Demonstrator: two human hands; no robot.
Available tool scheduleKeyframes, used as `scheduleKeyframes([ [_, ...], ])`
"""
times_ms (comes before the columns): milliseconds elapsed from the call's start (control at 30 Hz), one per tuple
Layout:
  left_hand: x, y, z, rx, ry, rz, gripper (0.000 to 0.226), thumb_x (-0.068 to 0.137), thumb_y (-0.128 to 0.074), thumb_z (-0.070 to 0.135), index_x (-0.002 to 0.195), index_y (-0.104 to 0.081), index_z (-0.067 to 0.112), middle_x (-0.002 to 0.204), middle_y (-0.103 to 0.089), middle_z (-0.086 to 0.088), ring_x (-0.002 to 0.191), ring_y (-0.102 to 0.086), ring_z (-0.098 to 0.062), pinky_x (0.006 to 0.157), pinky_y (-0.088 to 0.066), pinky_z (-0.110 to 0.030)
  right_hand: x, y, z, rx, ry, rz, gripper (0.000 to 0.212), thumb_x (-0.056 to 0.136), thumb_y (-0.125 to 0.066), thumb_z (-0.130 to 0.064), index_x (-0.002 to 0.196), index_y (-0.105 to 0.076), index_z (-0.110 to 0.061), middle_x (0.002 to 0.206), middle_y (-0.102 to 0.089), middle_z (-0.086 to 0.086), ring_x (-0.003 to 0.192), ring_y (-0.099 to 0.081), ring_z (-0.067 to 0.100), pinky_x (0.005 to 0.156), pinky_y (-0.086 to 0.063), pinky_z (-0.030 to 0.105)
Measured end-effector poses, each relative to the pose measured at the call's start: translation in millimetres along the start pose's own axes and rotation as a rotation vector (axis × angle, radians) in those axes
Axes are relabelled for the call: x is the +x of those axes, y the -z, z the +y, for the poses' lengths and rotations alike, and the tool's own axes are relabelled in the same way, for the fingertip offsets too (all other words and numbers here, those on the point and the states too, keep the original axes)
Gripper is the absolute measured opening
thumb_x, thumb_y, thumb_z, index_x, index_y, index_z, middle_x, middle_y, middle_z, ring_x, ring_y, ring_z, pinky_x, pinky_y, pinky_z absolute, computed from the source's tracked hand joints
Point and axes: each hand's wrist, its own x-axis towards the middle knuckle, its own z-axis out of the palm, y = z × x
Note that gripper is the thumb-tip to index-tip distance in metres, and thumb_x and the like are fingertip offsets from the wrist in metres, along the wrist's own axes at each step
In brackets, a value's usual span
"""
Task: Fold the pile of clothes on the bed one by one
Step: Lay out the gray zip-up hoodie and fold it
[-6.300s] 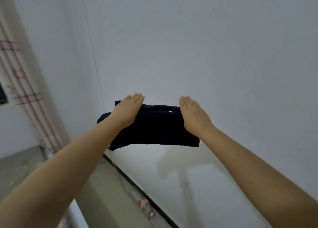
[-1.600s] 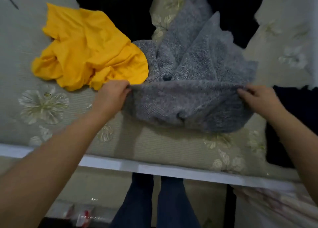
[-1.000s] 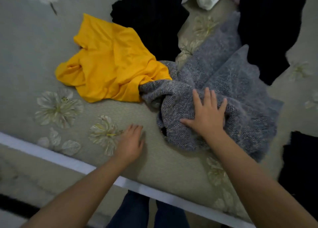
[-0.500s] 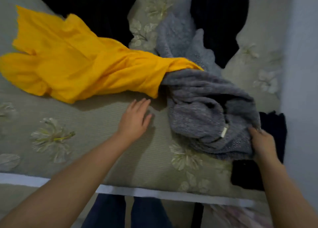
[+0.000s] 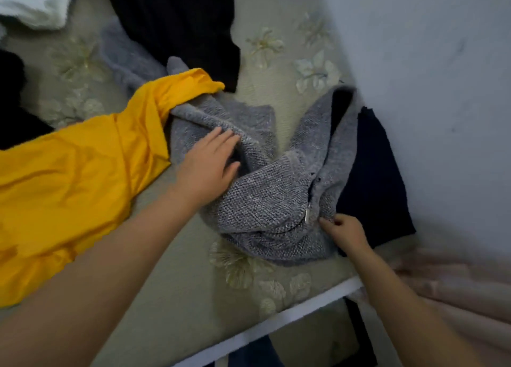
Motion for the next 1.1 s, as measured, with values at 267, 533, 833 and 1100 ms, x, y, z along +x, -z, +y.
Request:
scheduleKeyframes([
  [267, 58.4, -27.2, 68.9, 0.583, -0.152, -0.577, 0.042, 0.095, -0.041, 0.037, 0.128, -0.039, 0.012, 0.113, -0.061, -0.01, 0.109, -0.053, -0.029, 0.105, -0.025, -0.043, 7.7, -7.2, 18.2, 0.431, -0.02, -0.149, 0.009, 0.087, -0.06, -0.016, 0.095, -0.056, -0.017, 0.098, -0.059, 0.002, 0.094, -0.057, 0.021, 0.087, -0.047, 0.035],
  [533, 44.3, 26.6, 92.4, 0.166, 0.044, 0.02, 0.018, 0.096, -0.041, 0.02, 0.1, -0.048, 0.003, 0.088, -0.059, -0.02, 0.081, -0.054, -0.037, 0.061, -0.031, -0.036, -11.0, 49.2, -9.2, 0.484, 0.202, 0.121, 0.016, 0.085, -0.06, -0.009, 0.076, -0.048, -0.003, 0.069, -0.048, 0.002, 0.071, -0.048, 0.019, 0.066, -0.038, 0.031],
  [833, 25.7, 176.5, 142.1, -0.208, 0.139, 0.656, 0.015, 0.093, -0.044, 0.005, 0.103, -0.052, -0.003, 0.088, -0.056, -0.014, 0.087, -0.053, -0.032, 0.065, -0.028, -0.03, -86.6, 168.6, -143.5, -0.154, 0.739, 0.904, 0.024, 0.062, -0.077, 0.0, 0.063, -0.055, -0.009, 0.054, -0.056, 0.005, 0.057, -0.058, 0.024, 0.076, -0.029, 0.037],
  [1100, -69.4, 344.8, 187.5, 0.072, -0.124, 1.196, 0.008, 0.081, -0.059, -0.003, 0.086, -0.062, -0.009, 0.075, -0.064, -0.025, 0.069, -0.06, -0.04, 0.065, -0.043, -0.038, -230.6, 257.3, -231.1, -0.059, 1.161, 1.346, 0.023, 0.054, -0.082, 0.0, 0.061, -0.064, -0.012, 0.054, -0.061, 0.001, 0.057, -0.061, 0.021, 0.064, -0.017, 0.032],
])
